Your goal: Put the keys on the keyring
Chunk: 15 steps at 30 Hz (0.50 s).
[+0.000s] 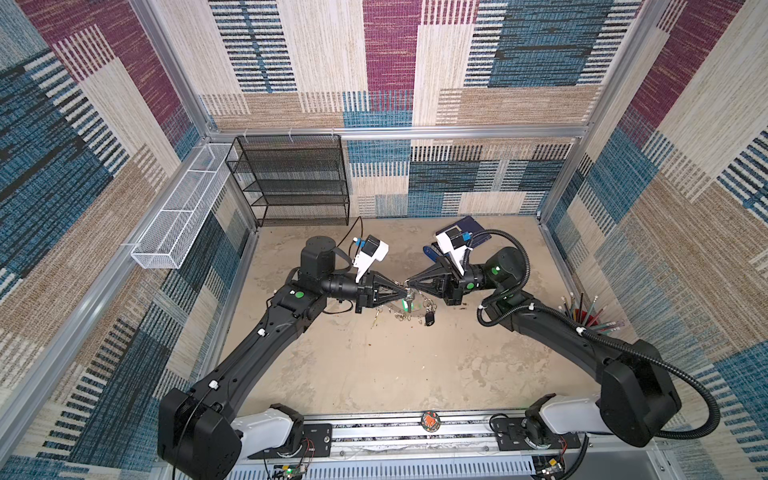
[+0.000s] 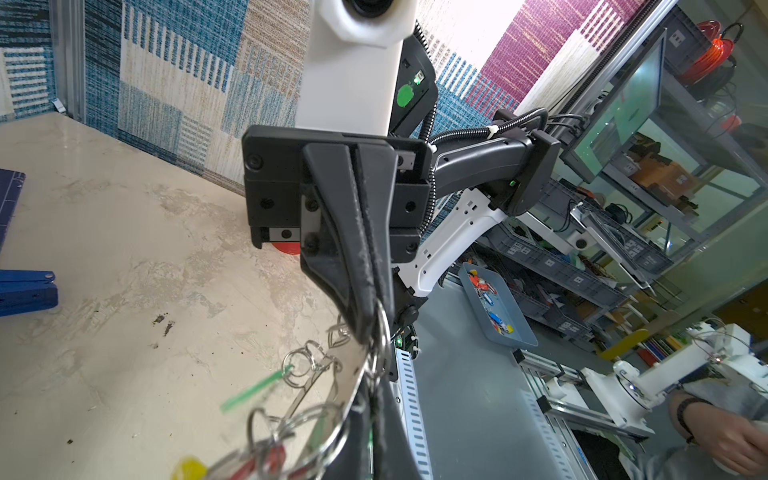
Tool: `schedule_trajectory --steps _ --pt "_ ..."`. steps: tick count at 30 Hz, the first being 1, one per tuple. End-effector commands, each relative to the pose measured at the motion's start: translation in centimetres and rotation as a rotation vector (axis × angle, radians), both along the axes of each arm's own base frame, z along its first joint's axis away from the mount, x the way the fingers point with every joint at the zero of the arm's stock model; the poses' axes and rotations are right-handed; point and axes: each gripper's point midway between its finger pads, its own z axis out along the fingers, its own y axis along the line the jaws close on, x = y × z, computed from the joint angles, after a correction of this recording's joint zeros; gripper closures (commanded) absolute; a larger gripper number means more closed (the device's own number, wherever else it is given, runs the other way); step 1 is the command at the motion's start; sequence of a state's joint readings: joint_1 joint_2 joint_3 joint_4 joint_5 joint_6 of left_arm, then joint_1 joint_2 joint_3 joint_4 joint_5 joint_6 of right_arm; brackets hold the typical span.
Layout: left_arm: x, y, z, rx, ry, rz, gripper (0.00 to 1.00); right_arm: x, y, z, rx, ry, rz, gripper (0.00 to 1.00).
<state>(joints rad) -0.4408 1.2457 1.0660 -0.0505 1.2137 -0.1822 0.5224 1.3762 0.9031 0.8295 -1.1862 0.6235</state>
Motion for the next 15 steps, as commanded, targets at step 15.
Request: schedule_trajectory --steps 15 --pt "2.0 -0.7 -1.2 0.057 0.017 0.052 0.69 -0.9 0.0 0.4 0.021 -0.024 0.039 1.0"
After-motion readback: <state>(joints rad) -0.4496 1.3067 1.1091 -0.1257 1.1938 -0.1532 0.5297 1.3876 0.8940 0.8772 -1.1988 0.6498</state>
